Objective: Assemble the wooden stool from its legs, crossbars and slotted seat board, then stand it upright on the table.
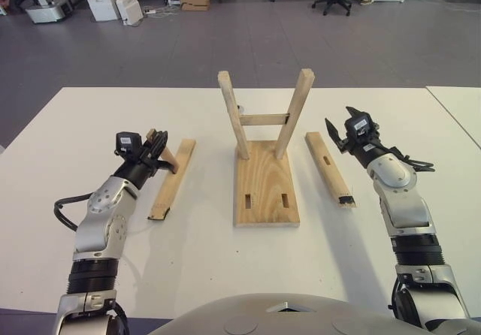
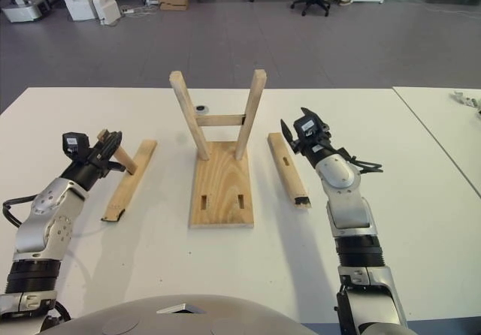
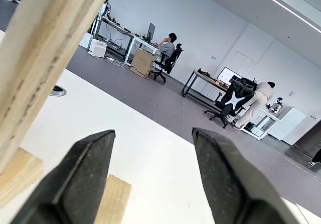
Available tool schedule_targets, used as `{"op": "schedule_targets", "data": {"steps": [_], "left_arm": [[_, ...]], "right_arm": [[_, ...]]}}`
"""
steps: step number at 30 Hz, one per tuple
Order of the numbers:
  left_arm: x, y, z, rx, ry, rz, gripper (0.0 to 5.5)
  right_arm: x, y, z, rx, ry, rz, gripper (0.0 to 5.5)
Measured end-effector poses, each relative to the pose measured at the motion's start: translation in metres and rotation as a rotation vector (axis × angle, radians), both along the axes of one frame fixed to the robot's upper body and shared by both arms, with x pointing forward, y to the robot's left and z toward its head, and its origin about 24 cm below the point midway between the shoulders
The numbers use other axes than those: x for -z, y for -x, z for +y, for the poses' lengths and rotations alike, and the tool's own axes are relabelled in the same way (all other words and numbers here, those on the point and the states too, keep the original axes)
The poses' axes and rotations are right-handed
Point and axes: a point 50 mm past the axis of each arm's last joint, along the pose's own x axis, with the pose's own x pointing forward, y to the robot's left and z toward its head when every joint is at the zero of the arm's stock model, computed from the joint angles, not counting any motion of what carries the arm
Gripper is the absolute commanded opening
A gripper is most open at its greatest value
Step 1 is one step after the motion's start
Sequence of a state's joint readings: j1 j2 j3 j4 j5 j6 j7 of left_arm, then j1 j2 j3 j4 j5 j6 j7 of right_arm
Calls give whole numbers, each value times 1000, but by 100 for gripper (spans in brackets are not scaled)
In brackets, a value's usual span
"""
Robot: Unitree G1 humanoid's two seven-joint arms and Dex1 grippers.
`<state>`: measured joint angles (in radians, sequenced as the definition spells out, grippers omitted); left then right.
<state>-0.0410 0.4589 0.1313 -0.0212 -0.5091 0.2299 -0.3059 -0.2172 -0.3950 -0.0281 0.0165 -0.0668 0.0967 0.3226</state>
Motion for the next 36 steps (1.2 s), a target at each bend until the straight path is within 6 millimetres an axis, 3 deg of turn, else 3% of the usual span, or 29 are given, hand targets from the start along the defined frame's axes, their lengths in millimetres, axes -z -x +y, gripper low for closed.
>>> {"op": "schedule_targets", "data": {"steps": [15,17,19,31,33,36], "left_arm": [[1,2,-1,-41,50,9,41],[1,6,-1,-49,46,19,93],[42,28,-1,-61,20,280,135],[27,23,3,-34,-75,329,331],[25,32,3,-21,-46,348,369],[12,31,15,-98,69,280,374]], "right_arm": [[-9,2,14,-64,79,-38,284],[-10,3,14,-65,83,-42,284],[-13,2,13,-65,92,-51,284],[-16,-1,13,-59,92,-71,284],[-17,-1,13,-59,92,-72,284],[-17,-1,13,-59,92,-73,284]]}}
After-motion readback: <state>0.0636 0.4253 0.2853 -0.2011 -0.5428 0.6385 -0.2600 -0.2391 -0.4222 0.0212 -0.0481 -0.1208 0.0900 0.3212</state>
